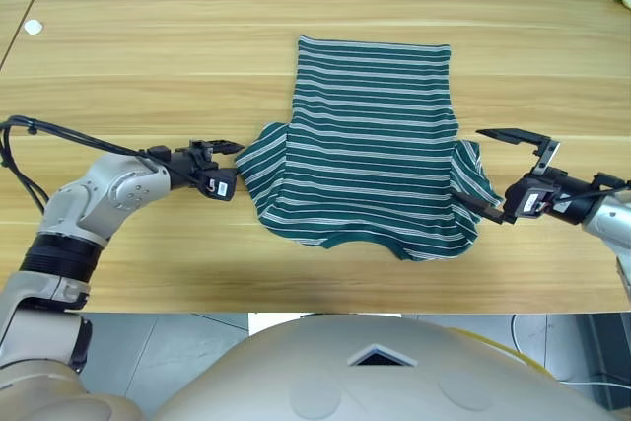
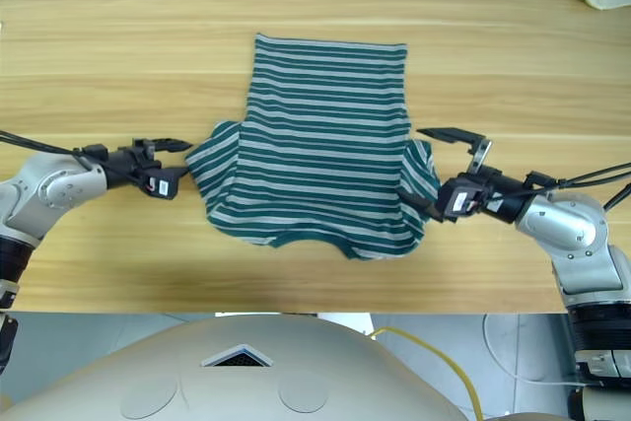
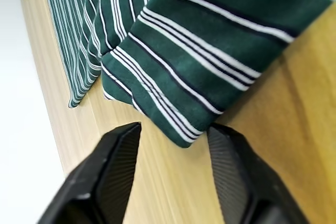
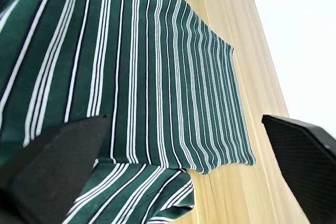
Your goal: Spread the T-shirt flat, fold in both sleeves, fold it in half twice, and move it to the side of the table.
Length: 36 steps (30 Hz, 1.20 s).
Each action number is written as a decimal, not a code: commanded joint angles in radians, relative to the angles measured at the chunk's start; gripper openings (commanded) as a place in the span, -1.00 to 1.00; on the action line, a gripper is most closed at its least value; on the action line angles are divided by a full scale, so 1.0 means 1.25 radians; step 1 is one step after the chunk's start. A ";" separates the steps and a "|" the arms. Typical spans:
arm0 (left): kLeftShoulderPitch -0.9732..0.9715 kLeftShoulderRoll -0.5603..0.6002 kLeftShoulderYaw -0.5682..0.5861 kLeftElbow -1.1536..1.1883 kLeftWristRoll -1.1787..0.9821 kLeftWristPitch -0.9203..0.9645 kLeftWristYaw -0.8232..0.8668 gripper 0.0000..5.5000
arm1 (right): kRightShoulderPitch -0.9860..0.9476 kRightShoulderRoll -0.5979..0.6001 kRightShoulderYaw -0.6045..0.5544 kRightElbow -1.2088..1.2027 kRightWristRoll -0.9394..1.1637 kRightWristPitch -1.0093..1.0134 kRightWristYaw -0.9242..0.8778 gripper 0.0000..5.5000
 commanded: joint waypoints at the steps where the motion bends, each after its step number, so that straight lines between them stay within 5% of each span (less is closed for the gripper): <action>1: -0.011 0.000 -0.015 0.006 0.017 0.005 0.006 -0.37 | 0.000 0.006 0.003 -0.004 -0.009 0.002 0.008 0.96; 12: -0.019 -0.002 -0.021 -0.001 0.008 0.009 -0.003 -0.99 | 0.016 0.008 -0.002 -0.018 0.001 -0.003 0.009 0.96; 36: -0.013 -0.046 0.007 -0.102 -0.129 0.026 0.001 -0.99 | 0.022 0.014 -0.001 -0.032 0.030 -0.027 0.025 0.96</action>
